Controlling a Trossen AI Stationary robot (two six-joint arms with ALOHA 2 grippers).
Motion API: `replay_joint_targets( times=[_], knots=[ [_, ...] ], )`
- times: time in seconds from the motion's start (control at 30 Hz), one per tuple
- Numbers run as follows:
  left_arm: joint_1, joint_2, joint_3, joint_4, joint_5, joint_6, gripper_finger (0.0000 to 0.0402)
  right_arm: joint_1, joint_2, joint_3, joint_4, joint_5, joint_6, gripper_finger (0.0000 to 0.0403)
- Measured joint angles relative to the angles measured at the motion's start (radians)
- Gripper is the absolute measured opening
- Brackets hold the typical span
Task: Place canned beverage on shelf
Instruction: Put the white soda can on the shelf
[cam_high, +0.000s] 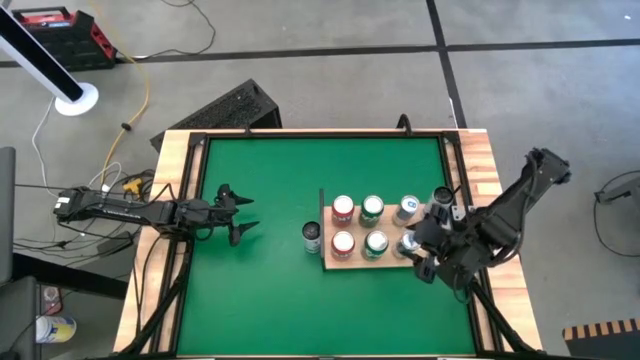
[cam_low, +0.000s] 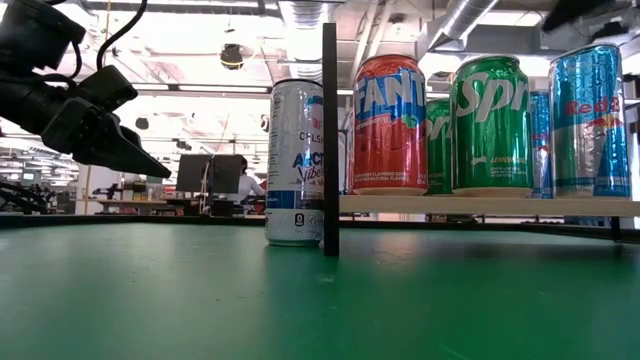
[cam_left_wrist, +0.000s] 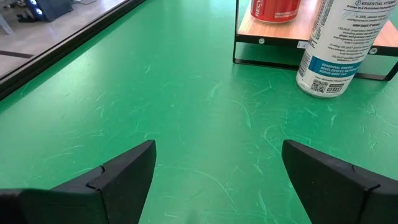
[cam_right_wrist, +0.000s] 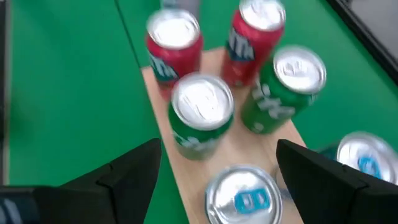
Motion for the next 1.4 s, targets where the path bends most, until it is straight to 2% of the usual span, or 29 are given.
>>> replay_joint_targets(
  times=[0.17,0.3,0.53,0.63,1.0,1.17,1.4],
  knots=[
    [0.0,0.0,0.0,0.0,0.0,0.0,0.0334,-0.051,0.0,0.078,0.033,0.0,-0.104,0.0341],
    [0.0,0.0,0.0,0.0,0.0,0.0,0.0334,-0.107,0.0,0.106,0.152,-0.009,-0.233,0.0341],
    [0.0,0.0,0.0,0.0,0.0,0.0,0.0334,-0.255,0.028,0.176,0.377,-0.248,-0.437,0.0341],
    [0.0,0.0,0.0,0.0,0.0,0.0,0.0334,-0.311,0.084,0.239,0.392,-0.333,-0.498,0.034],
    [0.0,0.0,0.0,0.0,0.0,0.0,0.0334,-0.427,0.434,0.599,0.25,-0.468,-0.668,0.034],
    [0.0,0.0,0.0,0.0,0.0,0.0,0.0334,-0.412,0.511,0.694,0.087,-0.457,-0.675,0.034],
    [0.0,0.0,0.0,0.001,0.0,0.0,0.0334,-0.306,0.441,0.638,-0.016,-0.312,-0.602,0.034]
  ],
)
